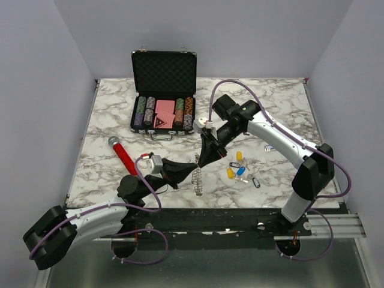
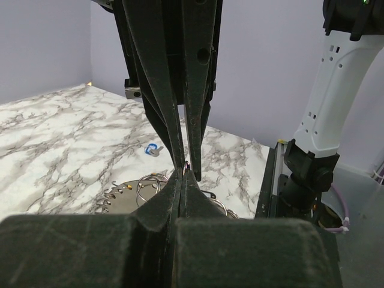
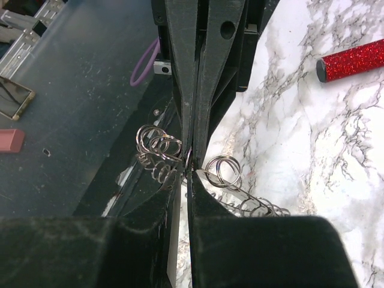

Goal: Put the keys on the keyring

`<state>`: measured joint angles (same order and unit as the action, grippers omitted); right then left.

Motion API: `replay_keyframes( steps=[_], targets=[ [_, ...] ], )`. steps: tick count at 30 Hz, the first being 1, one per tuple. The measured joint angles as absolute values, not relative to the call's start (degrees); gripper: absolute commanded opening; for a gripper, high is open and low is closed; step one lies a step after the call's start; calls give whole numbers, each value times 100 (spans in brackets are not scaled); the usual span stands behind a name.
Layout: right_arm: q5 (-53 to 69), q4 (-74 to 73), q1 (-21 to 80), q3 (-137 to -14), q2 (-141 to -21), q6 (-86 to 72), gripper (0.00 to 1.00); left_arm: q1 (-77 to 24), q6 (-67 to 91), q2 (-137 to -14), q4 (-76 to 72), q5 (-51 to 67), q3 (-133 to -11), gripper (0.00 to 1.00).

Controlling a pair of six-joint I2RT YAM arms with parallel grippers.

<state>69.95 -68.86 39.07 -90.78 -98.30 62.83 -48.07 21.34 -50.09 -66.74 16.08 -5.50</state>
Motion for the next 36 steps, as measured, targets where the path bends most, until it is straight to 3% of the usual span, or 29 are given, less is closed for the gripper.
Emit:
replay_keyframes(
  steps=[8, 16, 21, 25, 33, 34, 36],
  targets=[
    [6993, -6713, 3909, -9078, -9865, 5937, 20, -4805, 2139, -4980, -6667, 1527, -550, 0],
    [6993, -6573, 3913, -9087, -9902, 5699, 18, -4807, 2152, -4858, -6488, 1358, -550, 0],
    [6993, -6530, 3916, -9188, -10012, 5564, 12, -4805, 2167, -4779, -6386, 1232, -550, 0],
    [6982, -6486, 3913, -9249, -10082, 5411, 1, -4805, 2215, -4777, -6370, 1153, -543, 0],
    [6904, -6449, 3911, -9349, -10101, 5297, 1, -4805, 2246, -4731, -6353, 1061, -541, 0],
    [6893, -6462, 3920, -9360, -10101, 5321, 1, -4805, 2244, -4720, -6346, 1061, -541, 1],
    [6882, -6490, 3931, -9360, -10101, 5402, 1, -4805, 2246, -4672, -6318, 1055, -517, 13]
  ],
)
